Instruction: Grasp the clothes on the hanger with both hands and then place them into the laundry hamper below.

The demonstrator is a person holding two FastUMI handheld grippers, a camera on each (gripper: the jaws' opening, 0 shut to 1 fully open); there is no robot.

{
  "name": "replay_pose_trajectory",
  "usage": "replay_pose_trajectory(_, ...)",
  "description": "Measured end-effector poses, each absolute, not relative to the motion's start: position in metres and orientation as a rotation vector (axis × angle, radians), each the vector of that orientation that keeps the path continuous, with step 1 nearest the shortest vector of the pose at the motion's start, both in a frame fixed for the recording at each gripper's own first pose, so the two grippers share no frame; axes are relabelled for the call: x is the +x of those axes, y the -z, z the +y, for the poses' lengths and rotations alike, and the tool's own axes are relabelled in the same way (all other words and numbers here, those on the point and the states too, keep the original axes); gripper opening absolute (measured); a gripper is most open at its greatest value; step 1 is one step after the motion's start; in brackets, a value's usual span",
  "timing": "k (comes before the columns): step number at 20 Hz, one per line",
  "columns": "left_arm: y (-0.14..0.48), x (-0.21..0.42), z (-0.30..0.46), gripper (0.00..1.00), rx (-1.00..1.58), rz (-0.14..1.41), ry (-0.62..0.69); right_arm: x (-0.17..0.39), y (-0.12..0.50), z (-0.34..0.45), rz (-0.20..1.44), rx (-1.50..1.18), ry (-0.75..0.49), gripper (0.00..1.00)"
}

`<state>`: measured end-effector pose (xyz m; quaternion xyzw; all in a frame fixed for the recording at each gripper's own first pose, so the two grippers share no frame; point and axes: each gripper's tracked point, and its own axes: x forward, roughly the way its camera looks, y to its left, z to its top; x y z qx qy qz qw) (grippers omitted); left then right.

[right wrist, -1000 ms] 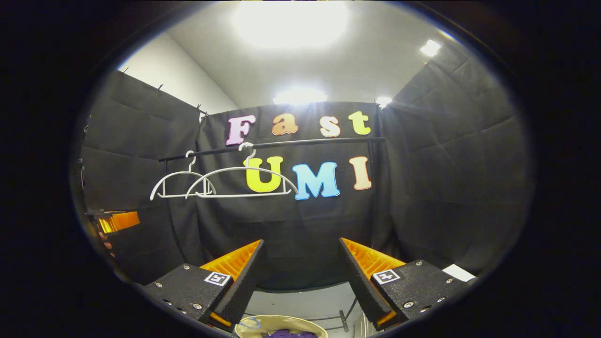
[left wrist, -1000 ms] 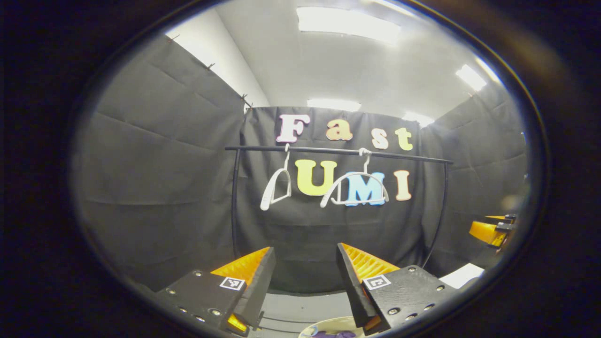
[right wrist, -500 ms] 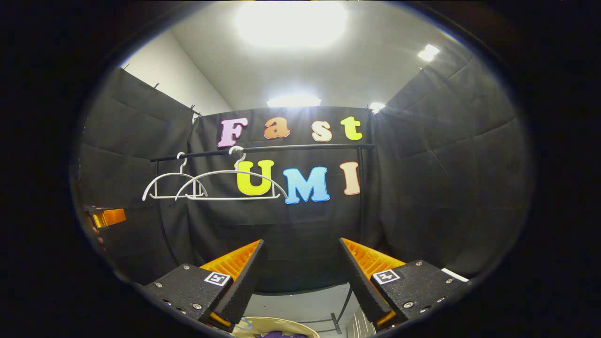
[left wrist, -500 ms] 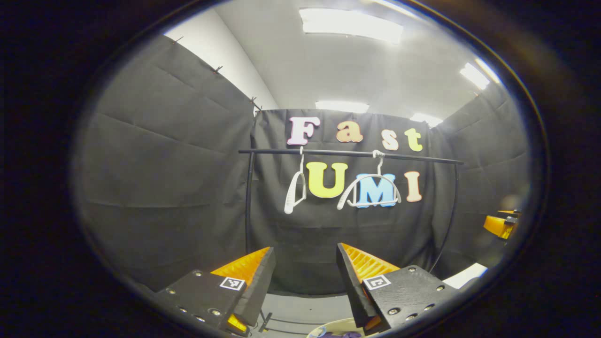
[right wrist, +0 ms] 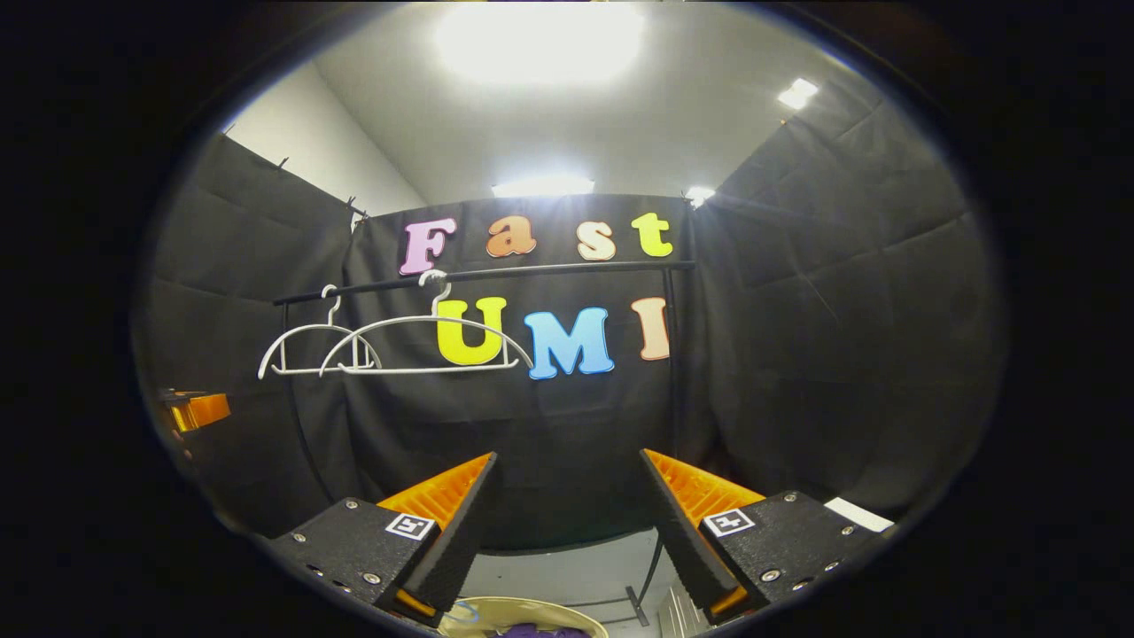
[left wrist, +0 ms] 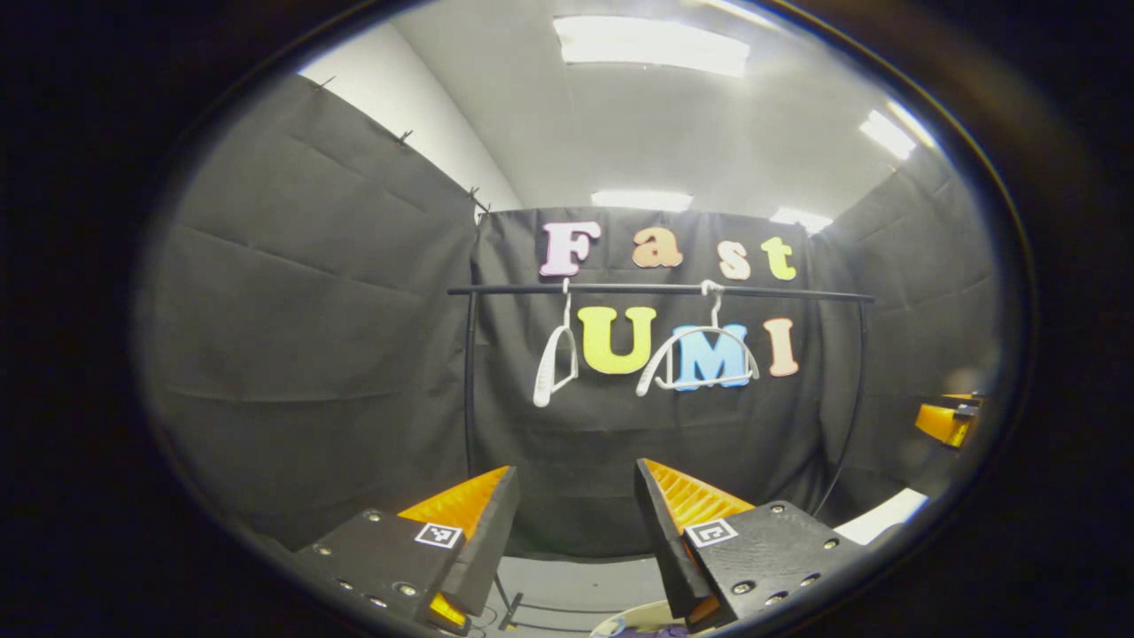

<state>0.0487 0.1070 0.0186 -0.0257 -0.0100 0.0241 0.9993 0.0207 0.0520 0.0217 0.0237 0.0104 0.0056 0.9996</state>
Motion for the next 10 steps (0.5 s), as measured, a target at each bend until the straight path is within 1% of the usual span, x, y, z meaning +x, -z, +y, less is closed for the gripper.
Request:
replay_pose_trajectory(1, -0.02, 0.048, 0.107, 0.76, -0.048, -0.023, -0.051, 0.02, -0.021, 0.05, 0.024, 0.051, -0.009, 0.94)
replay_pose_trajectory(2, -0.02, 0.048, 0.105, 0.81, -0.046, -0.026, -0.051, 0.02, -0.021, 0.049, 0.025, 0.053, -0.007, 0.94)
replay_pose_trajectory(10, -0.027, 0.044, 0.097, 0.81, -0.024, -0.047, -0.039, 0.02, -0.02, 0.039, 0.022, 0.066, 0.016, 0.94)
